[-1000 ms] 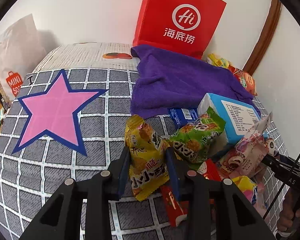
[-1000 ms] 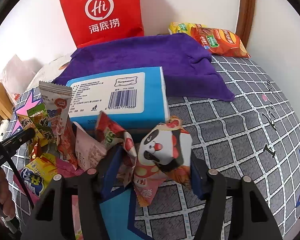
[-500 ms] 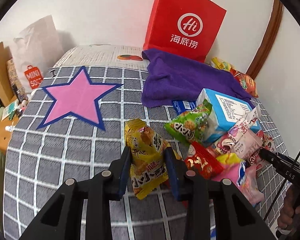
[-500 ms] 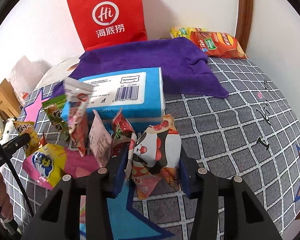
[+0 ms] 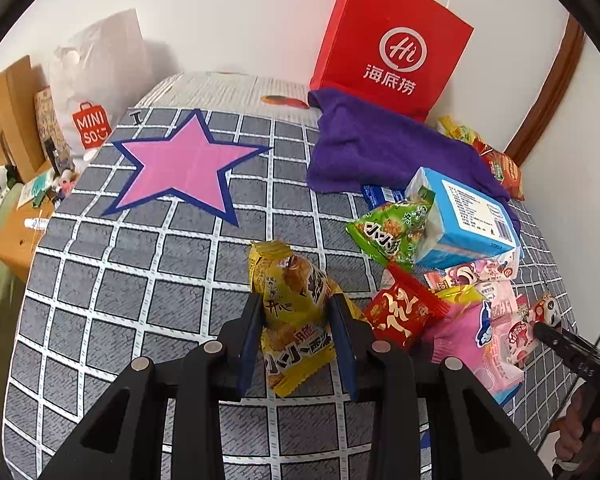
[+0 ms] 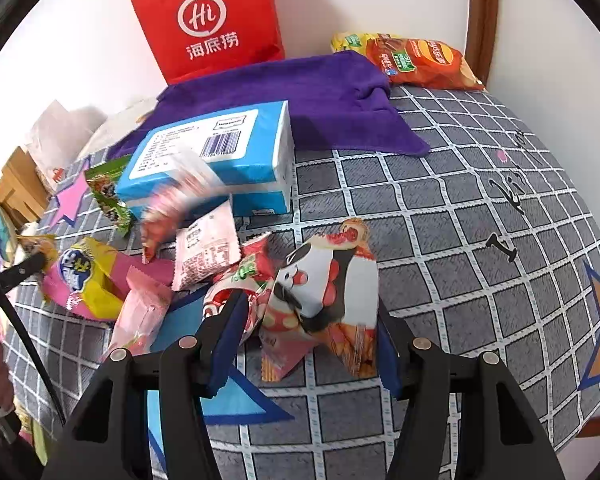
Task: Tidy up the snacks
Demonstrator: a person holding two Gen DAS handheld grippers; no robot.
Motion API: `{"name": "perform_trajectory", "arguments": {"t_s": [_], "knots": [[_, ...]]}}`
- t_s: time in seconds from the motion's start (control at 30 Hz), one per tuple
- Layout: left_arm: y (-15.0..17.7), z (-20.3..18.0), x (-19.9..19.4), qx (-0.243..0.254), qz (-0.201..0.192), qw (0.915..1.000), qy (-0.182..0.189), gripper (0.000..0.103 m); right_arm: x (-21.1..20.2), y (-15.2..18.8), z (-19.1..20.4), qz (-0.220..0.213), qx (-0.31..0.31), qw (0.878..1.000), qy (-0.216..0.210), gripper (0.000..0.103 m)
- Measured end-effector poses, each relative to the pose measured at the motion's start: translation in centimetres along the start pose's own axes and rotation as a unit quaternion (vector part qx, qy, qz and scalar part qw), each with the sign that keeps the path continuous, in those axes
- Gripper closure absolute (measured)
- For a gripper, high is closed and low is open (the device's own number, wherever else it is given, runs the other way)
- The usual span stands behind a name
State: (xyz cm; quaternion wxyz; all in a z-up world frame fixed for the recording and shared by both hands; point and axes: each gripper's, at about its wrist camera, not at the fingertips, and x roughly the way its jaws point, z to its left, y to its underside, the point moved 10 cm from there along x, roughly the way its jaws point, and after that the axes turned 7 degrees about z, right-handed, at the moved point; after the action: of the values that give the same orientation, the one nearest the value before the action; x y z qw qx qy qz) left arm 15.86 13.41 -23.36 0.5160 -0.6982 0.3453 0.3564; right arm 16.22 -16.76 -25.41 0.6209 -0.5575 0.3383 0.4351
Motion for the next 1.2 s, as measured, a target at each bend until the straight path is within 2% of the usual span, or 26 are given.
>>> {"name": "perform_trajectory", "arguments": {"t_s": [0.1, 0.17, 0.3, 0.37, 0.43, 0.47, 0.57, 0.6, 0.63, 0.9, 1.2], "knots": [[0.0, 0.1, 0.2, -0.001, 0.003, 1.0000, -0.001, 0.070, -1.3, -0.2, -0.9, -0.019, 0.014, 1.000, -0.012, 0.035], [0.0, 0.1, 0.4, -0.004, 0.004, 1.0000, -0.002, 0.070, -1.7, -0.3, -1.7, -0.032, 0.029, 0.999, -0.015, 0.034], [0.1, 0.5, 1.0, -0.014, 0.015, 0.9998, 0.000, 0.069, -0.4, -0.4, -2.0, -0.016, 0.041, 0.999, -0.018, 0.035], [0.0, 0.8, 1.3, -0.021, 0.020, 0.9996, 0.002, 0.062, 0.2, -0.6, -1.6, -0.016, 0.035, 0.999, -0.014, 0.035], [0.0, 0.9, 1.8, -0.026, 0.025, 0.9993, 0.004, 0.054, 0.8, -0.6, -1.5, -0.013, 0.033, 0.999, -0.012, 0.043], [0.1, 0.8, 2.1, -0.024, 0.028, 0.9993, 0.005, 0.052, 1.1, -0.6, -1.3, -0.009, 0.034, 0.999, -0.016, 0.051], [0.1, 0.6, 2.9, -0.025, 0.031, 0.9992, 0.004, 0.052, 1.6, -0.6, -1.3, -0.004, 0.035, 0.999, -0.013, 0.059], [0.1, 0.6, 2.9, -0.026, 0.029, 0.9992, 0.003, 0.056, 1.4, -0.7, -1.3, -0.006, 0.033, 0.999, -0.012, 0.062], [0.0, 0.5, 2.9, -0.026, 0.028, 0.9993, 0.003, 0.066, 1.2, -0.9, -1.5, -0.007, 0.032, 0.999, -0.011, 0.062], [-2.4, -0.5, 0.1, -0.007, 0.001, 1.0000, -0.003, 0.067, -3.3, -3.4, -2.4, -0.054, 0.034, 0.998, -0.015, 0.063], [-5.3, -3.6, -2.9, 0.017, -0.026, 0.9995, 0.011, 0.067, -5.8, -6.7, -1.6, -0.071, 0.014, 0.997, -0.012, 0.063]]}}
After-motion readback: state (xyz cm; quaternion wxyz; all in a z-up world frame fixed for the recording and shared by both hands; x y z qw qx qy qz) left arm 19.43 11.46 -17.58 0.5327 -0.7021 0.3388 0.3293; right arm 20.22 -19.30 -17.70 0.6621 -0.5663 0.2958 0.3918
